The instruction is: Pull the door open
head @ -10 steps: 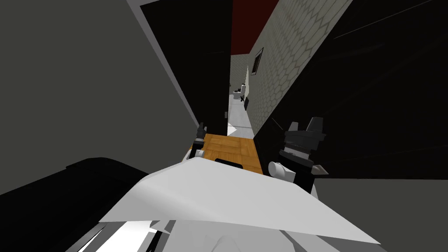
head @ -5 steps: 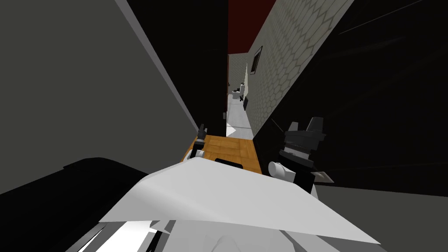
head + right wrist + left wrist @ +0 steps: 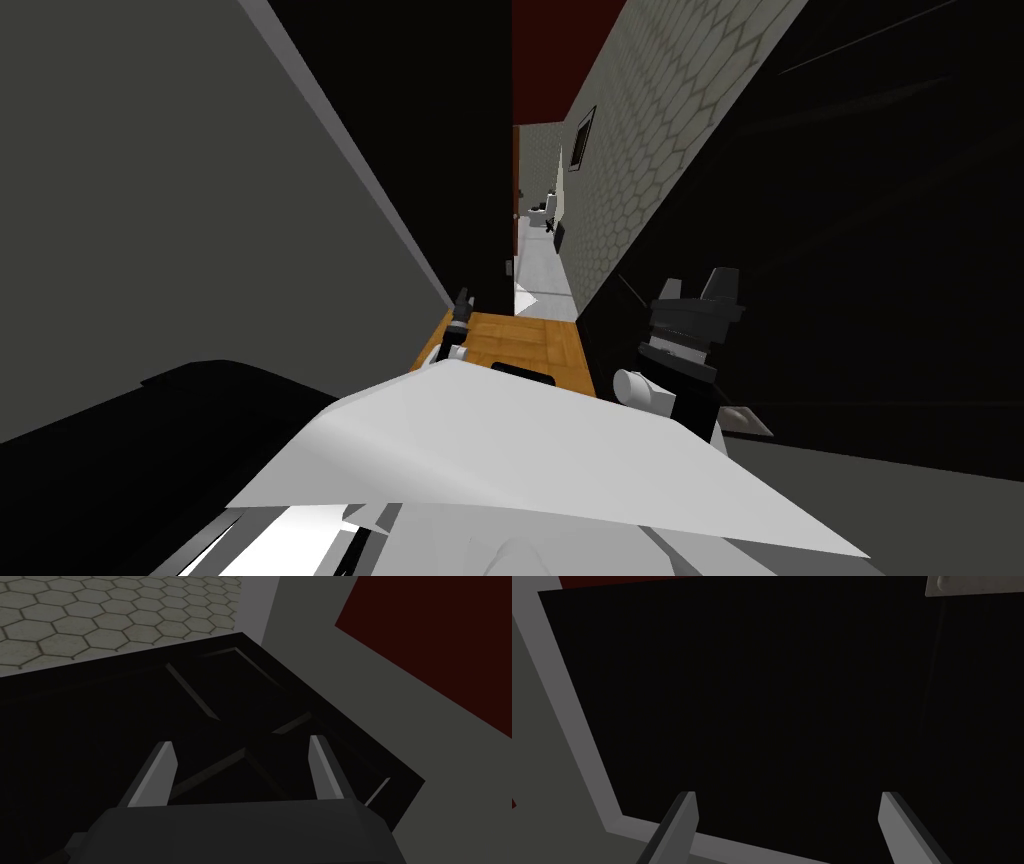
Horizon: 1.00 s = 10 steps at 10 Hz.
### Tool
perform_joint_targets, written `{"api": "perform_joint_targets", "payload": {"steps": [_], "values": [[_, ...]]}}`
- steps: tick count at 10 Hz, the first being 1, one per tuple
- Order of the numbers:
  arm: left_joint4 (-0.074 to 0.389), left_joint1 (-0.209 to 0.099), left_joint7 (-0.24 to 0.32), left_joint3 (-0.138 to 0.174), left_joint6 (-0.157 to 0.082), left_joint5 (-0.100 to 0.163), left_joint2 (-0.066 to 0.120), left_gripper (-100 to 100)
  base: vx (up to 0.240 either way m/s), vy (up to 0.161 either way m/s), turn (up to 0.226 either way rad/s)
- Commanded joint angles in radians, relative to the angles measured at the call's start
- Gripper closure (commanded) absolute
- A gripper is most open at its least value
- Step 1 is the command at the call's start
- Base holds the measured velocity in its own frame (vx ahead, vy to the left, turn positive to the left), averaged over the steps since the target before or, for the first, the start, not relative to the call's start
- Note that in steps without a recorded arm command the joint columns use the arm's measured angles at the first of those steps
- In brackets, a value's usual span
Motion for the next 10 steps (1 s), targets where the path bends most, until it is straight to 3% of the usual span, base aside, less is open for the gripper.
{"api": "perform_joint_targets", "payload": {"steps": [1,9,10], "values": [[0.038,-0.011,0.002,0.001,-0.012,0.002,0.003,-100,0.109,-0.022,-0.029],[0.195,-0.049,0.013,0.005,-0.053,0.013,0.017,-100,0.102,-0.024,-0.026],[0.232,-0.058,0.015,0.006,-0.063,0.015,0.019,-100,0.139,-0.043,-0.040]]}}
